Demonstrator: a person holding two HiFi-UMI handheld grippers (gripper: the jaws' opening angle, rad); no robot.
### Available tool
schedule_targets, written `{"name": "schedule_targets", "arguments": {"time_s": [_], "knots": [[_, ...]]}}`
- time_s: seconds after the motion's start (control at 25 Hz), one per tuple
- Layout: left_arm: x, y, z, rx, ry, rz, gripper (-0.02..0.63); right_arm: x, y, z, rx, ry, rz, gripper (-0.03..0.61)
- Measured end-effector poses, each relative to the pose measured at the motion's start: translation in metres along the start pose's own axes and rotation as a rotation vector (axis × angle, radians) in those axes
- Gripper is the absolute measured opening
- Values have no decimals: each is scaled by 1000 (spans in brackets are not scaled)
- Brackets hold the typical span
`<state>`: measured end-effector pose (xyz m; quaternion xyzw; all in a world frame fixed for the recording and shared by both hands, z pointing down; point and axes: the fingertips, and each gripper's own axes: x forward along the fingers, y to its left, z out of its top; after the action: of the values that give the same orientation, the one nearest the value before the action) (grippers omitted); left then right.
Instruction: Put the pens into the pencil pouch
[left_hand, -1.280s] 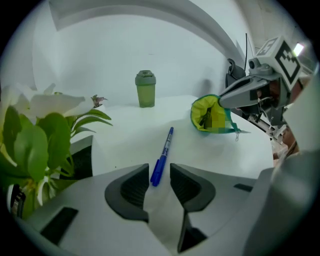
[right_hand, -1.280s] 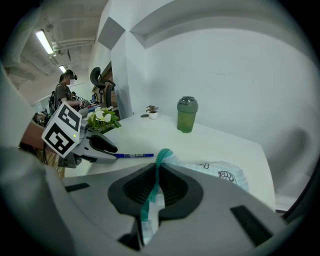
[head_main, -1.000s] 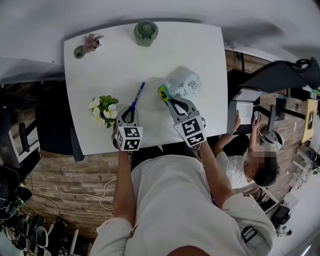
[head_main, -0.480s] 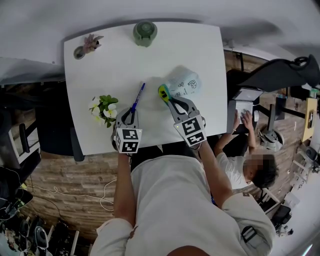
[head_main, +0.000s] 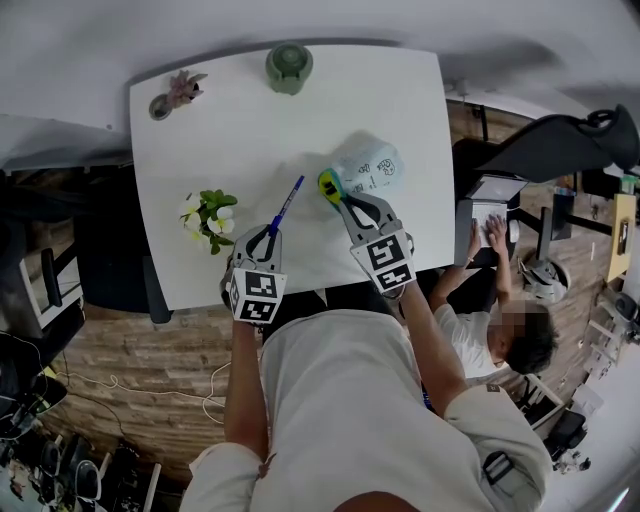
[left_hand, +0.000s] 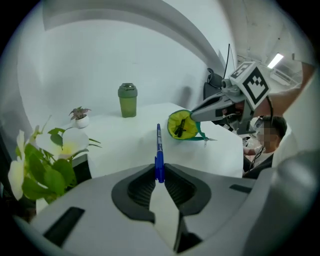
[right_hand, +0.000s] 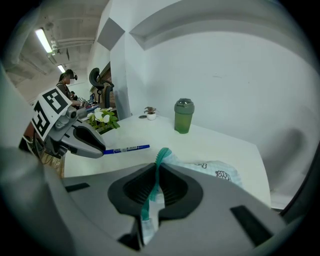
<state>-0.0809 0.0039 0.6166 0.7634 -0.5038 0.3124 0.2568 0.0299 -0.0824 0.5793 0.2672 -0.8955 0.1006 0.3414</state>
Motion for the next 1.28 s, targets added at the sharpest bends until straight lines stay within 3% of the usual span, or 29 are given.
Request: {"name": "schedule_targets", "arguments": {"time_s": [0.88,1.28], "knots": [[26,-60,21,162,49,-207,51,-13,-5,0,19,-26,-16,26],[56,-79,46,184,40,-252,51,-19,-6,-2,32,-40,-10,25]]}}
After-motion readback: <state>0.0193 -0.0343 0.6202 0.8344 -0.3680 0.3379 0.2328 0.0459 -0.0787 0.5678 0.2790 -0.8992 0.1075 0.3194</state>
